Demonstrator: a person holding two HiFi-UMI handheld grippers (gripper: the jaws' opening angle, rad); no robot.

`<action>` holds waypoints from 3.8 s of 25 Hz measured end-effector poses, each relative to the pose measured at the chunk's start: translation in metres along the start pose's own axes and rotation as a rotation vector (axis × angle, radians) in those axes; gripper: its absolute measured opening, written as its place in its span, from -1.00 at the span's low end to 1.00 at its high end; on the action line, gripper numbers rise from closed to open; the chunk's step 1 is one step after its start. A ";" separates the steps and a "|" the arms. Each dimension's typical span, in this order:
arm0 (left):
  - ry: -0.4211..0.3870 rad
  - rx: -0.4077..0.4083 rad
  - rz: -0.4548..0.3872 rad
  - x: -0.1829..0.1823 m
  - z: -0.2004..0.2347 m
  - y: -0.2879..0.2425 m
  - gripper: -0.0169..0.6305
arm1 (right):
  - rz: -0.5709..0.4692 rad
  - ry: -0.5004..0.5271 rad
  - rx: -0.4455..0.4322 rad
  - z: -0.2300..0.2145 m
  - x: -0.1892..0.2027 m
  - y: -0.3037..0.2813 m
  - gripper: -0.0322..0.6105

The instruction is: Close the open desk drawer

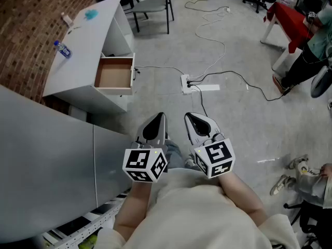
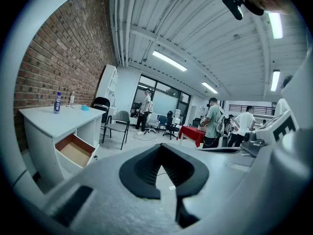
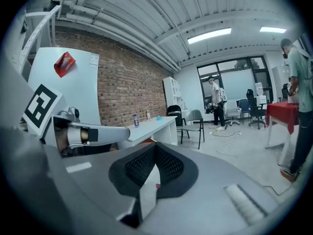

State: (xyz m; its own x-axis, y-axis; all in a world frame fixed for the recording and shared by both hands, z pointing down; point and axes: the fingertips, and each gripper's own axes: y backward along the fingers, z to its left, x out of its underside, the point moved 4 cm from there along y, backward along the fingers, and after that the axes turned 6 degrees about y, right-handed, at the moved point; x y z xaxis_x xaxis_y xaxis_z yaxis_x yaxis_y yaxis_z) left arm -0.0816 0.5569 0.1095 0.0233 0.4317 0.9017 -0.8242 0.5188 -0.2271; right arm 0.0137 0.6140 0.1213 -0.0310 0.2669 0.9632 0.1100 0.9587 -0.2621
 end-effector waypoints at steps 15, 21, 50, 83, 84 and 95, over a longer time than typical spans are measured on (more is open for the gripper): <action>0.013 -0.010 0.011 -0.011 0.025 -0.033 -0.93 | -0.009 -0.054 -0.020 -0.023 -0.011 -0.037 -0.89; 0.007 -0.012 0.016 -0.023 0.045 -0.056 -0.93 | -0.016 -0.047 -0.024 -0.032 -0.022 -0.067 -0.89; 0.027 0.044 0.090 -0.104 0.198 -0.165 -0.93 | 0.019 -0.055 -0.034 -0.048 -0.080 -0.266 -0.89; 0.170 -0.267 0.014 -0.104 0.292 -0.208 -0.93 | 0.121 -0.046 -0.409 -0.058 -0.074 -0.404 -0.89; 0.177 -0.279 0.008 -0.105 0.293 -0.214 -0.93 | 0.122 -0.043 -0.424 -0.062 -0.076 -0.411 -0.89; 0.226 -0.413 -0.050 -0.112 0.298 -0.273 -0.93 | 0.175 -0.045 -0.586 -0.099 -0.081 -0.474 -0.89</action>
State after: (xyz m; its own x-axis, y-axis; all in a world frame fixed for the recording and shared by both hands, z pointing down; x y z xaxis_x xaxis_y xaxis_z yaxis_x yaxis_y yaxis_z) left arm -0.0281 0.1471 0.1800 0.2176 0.5249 0.8229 -0.5257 0.7734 -0.3542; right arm 0.0624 0.1278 0.1736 -0.0037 0.4313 0.9022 0.6451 0.6904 -0.3275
